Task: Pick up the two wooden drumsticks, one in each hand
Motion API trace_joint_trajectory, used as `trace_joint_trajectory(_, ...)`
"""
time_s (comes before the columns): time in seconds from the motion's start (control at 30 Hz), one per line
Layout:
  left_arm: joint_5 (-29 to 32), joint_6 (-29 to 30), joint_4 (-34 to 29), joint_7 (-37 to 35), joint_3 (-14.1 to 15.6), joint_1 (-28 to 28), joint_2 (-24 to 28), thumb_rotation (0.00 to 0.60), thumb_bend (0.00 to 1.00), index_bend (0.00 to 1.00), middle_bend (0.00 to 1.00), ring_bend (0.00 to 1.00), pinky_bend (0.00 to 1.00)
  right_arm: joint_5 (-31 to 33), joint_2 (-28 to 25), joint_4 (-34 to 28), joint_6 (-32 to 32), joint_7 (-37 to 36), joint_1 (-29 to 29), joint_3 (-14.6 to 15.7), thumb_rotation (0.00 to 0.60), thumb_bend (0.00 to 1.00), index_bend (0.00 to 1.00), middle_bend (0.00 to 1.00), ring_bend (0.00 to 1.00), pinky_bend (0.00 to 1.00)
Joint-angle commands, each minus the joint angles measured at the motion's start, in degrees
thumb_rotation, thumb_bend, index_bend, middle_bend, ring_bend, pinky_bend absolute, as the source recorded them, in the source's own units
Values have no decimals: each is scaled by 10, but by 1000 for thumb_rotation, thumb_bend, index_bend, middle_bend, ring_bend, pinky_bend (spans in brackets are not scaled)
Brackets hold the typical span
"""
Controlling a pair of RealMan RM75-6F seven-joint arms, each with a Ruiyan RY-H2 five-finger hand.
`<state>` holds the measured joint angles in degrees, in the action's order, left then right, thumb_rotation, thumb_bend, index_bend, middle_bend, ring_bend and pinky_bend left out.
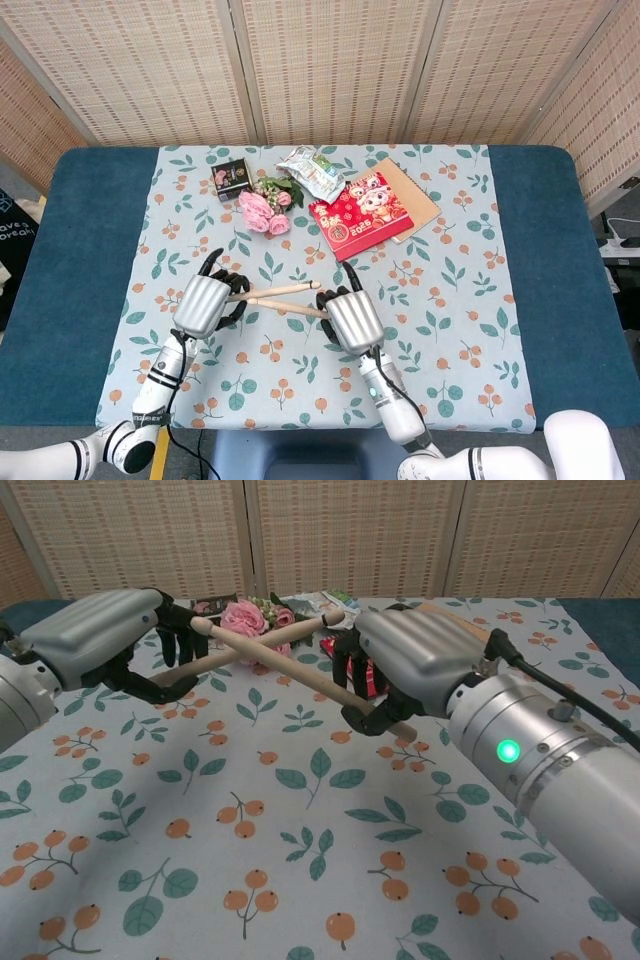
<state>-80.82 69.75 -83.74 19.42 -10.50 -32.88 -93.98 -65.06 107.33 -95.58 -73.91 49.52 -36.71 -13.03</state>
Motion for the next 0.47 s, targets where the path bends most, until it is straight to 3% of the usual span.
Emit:
trace_joint_trajectory(0.03,-4,5,-12,21,9,-1,-7,600,543,868,897,485,113,9,1,2,-2,5,-2,-5,600,396,963,770,480,0)
trace_joint_trajectory(0.47,-2,6,-2,34,15,-5,-20,600,543,868,897,493,113,19,-11,-6,-7,10,-3,-2,600,396,963,770,479,0)
